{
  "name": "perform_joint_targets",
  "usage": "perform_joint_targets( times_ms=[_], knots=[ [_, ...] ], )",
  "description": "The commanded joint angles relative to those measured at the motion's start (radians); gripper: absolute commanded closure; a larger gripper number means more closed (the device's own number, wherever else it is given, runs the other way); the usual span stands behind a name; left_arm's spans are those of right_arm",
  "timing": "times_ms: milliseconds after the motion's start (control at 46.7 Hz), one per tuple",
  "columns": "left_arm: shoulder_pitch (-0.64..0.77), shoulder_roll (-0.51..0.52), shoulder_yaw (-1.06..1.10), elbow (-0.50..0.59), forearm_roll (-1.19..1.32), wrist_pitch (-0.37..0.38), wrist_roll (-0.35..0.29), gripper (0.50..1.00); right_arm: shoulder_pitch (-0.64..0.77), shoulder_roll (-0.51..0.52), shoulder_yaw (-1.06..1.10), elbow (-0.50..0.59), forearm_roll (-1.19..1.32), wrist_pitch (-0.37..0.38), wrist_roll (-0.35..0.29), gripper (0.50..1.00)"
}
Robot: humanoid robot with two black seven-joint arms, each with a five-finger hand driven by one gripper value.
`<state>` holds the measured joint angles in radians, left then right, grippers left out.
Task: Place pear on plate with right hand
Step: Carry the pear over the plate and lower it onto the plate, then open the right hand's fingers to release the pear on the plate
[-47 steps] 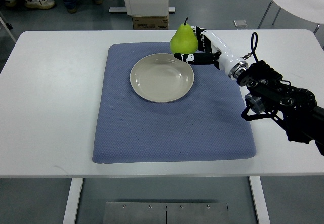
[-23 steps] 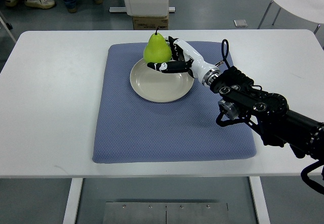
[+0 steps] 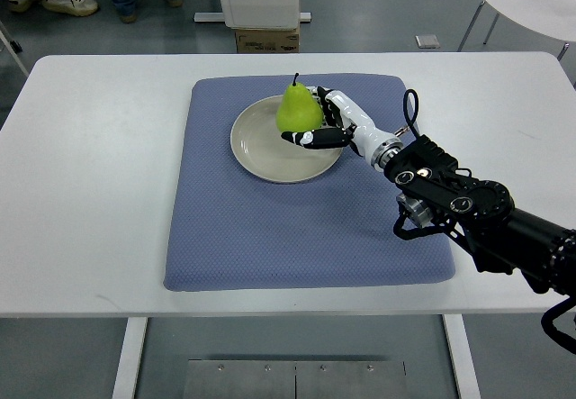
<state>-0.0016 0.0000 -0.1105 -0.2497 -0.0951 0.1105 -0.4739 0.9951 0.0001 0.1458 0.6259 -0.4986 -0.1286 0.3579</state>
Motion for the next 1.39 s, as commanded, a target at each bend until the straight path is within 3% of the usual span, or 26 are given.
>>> perform_joint_targets(
  times_ms=[0,599,706,835,1370],
  knots=[
    [0.0,0.0,0.0,0.001,0.0,0.0,0.001,0.5,-0.006,0.0,-0.002,0.0,0.0,0.0,-0.001,1.0],
    [0.0,0.0,0.0,0.001,0.0,0.0,0.0,0.5,-0.029,0.0,-0.011,0.0,0.002,-0.002,-0.002,0.994],
    [0.0,0.0,0.0,0.0,0.0,0.0,0.0,0.5,-0.027,0.0,-0.011,0.002,0.002,-0.002,-0.002,0.626],
    [0.0,0.0,0.0,0.0,0.0,0.0,0.0,0.5,-0.023,0.0,-0.008,0.0,0.003,-0.002,-0.001,0.519],
    [0.0,0.0,0.0,0.001,0.0,0.0,0.0,0.5,-0.007,0.0,-0.005,0.002,0.003,0.0,-0.004,0.502]
  ],
)
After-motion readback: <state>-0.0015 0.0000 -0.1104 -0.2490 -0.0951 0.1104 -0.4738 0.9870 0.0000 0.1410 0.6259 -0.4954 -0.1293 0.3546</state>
